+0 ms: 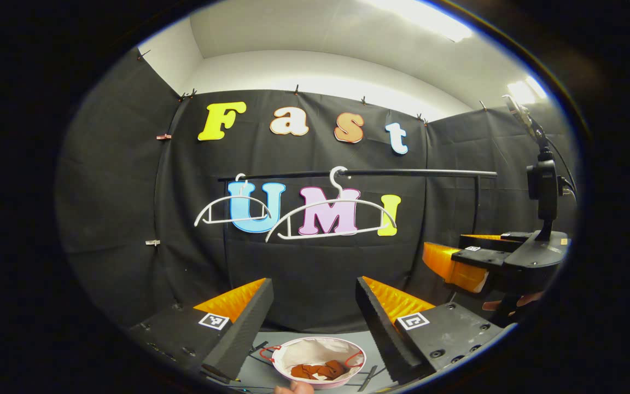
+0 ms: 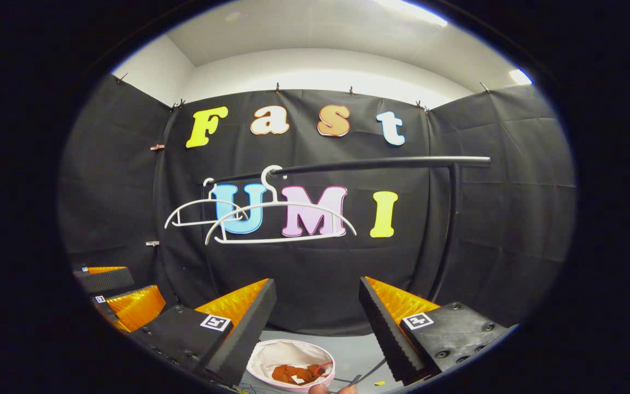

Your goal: Grasp the clothes on the hanger with both hands and then place them into the laundry hamper below.

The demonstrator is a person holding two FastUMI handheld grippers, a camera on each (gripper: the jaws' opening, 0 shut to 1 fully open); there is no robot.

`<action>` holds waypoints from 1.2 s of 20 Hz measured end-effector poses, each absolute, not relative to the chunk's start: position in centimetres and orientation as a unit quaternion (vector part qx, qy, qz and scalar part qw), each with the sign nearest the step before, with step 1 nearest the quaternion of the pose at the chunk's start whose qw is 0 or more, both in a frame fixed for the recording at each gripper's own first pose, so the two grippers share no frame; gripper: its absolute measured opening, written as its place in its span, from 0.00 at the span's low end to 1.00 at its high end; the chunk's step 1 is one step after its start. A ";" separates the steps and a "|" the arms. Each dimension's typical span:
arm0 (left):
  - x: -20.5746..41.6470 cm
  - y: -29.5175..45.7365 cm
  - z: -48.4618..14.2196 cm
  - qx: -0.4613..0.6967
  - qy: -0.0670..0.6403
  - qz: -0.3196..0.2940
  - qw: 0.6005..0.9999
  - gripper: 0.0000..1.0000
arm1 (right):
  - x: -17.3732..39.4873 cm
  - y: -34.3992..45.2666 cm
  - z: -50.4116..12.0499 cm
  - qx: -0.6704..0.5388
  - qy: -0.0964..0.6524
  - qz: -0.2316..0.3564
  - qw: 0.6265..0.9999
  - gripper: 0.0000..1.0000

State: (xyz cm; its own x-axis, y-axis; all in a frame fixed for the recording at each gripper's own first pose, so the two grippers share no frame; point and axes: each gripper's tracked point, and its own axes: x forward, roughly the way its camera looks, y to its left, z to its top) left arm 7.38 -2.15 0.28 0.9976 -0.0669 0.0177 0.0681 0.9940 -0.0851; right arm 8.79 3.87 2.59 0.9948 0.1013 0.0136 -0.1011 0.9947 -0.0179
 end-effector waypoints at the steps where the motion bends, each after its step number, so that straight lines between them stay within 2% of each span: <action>1: 7.1 -2.2 0.4 -0.045 -0.007 -0.033 0.998 0.93 | 8.6 3.8 3.2 -0.007 -0.014 0.048 0.999 0.98; 3: 6.3 -2.3 1.2 -0.043 -0.018 -0.031 0.998 0.96 | 8.1 3.5 4.5 -0.005 -0.029 0.044 0.999 1.00; 5: 5.8 -2.5 1.3 -0.035 -0.022 -0.029 0.999 0.96 | 7.6 3.6 5.3 -0.004 -0.040 0.043 0.998 0.96; 6: 5.5 -2.7 1.3 -0.032 -0.021 -0.031 0.999 0.98 | 7.4 3.7 5.6 -0.004 -0.044 0.045 0.998 0.98; 8: 5.4 -2.8 1.5 -0.032 -0.024 -0.031 0.999 0.93 | 7.0 4.0 5.7 -0.009 -0.049 0.046 0.998 0.99; 11: 4.8 -3.1 1.7 -0.036 -0.028 -0.036 0.998 0.95 | 6.5 4.2 5.5 -0.013 -0.051 0.046 0.998 0.96; 15: 4.8 -2.7 1.9 -0.036 -0.030 -0.034 0.998 0.93 | 6.3 4.5 5.3 -0.011 -0.050 0.046 0.998 0.98; 16: 4.8 -2.7 1.9 -0.037 -0.030 -0.034 0.998 0.95 | 6.2 4.6 5.4 -0.009 -0.050 0.046 0.998 0.98; 24: 4.5 -1.7 2.0 -0.036 -0.032 -0.026 0.998 0.95 | 5.9 5.4 5.4 -0.011 -0.051 0.050 0.997 0.98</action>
